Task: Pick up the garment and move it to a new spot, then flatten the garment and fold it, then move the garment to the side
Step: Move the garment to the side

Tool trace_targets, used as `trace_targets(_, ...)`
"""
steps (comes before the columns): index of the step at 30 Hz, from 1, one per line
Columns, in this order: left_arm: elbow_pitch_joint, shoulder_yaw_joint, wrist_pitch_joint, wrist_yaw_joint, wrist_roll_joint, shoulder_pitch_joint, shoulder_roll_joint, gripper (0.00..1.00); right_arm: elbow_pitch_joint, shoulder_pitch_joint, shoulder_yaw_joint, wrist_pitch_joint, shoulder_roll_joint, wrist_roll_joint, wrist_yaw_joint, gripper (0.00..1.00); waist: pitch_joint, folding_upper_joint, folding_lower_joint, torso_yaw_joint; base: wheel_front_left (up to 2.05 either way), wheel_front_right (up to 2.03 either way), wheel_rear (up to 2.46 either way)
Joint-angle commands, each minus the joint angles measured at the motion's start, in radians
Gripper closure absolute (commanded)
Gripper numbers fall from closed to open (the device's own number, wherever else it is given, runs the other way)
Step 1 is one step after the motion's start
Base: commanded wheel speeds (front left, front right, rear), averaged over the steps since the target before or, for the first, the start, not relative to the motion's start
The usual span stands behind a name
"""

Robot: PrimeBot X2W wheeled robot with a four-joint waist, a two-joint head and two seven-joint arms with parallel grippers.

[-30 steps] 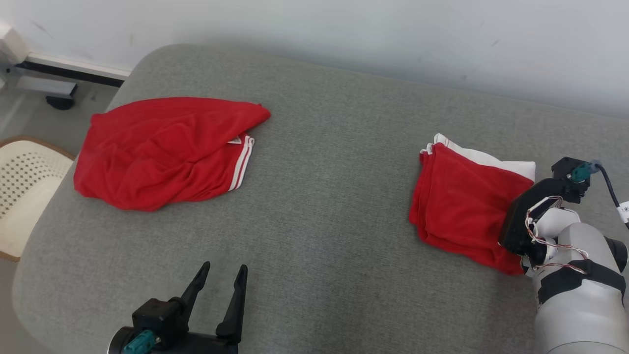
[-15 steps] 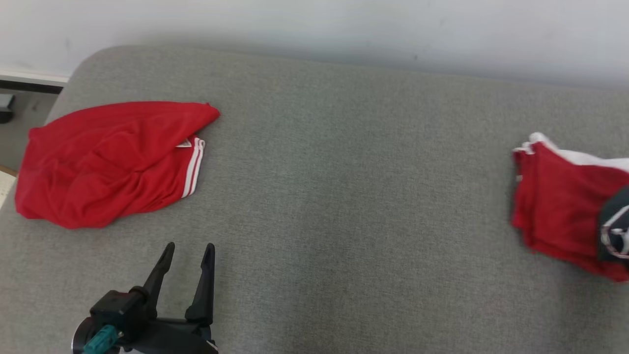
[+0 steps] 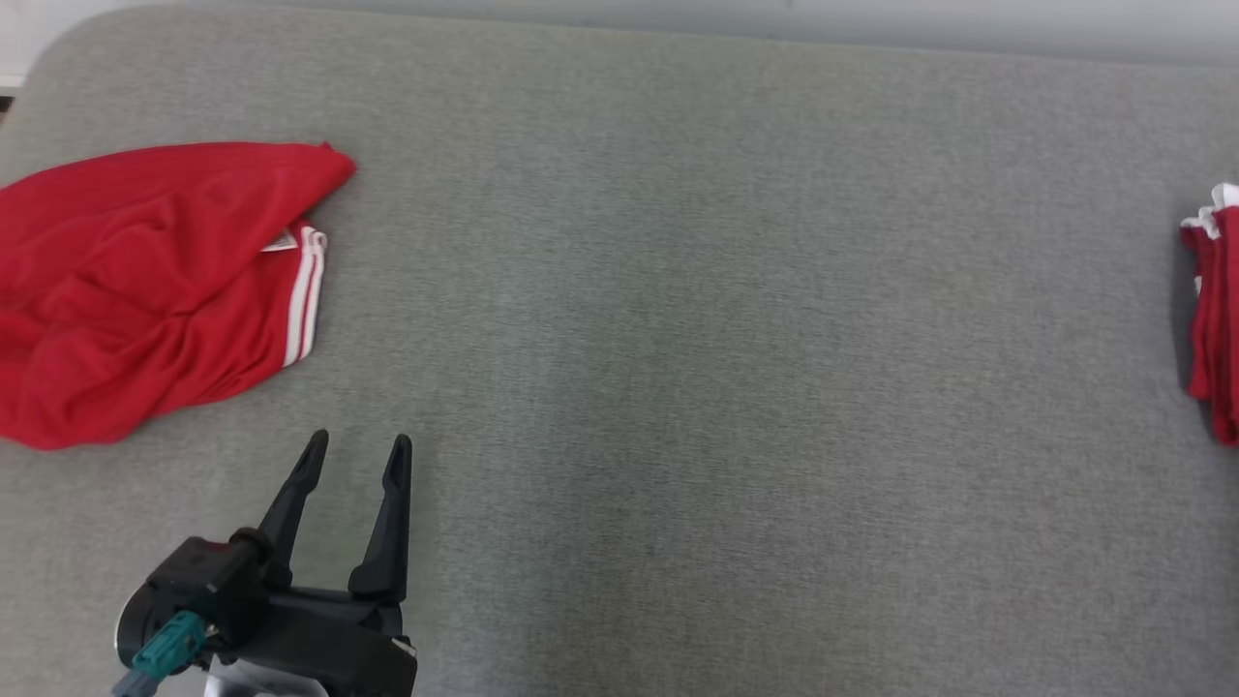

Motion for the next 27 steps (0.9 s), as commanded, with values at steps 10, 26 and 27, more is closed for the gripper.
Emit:
trace_targets(10,0.003,-0.021,0.01,-0.005,-0.002,-0.023,0.002,0.0,-0.114,0.078,0.06,-0.034,-0.03,0.0,-0.003,1.0,0.009,-0.0002,-0.0002,-0.04,0.0,0.0,0.0)
trace_targets(26,0.049,-0.044,-0.014,-0.01,-0.017,-0.03,-0.01,0.0,0.043,-0.007,0.1,-0.352,-0.077,-0.026,-0.003,0.0,-0.05,-0.0002,-0.0002,-0.039,0.0,0.0,0.0)
trace_targets(27,0.054,-0.042,-0.019,-0.008,-0.018,-0.026,-0.01,0.0,0.065,-0.023,0.105,-0.385,-0.062,-0.012,-0.003,0.0,-0.062,-0.0002,-0.0002,-0.037,0.0,0.0,0.0)
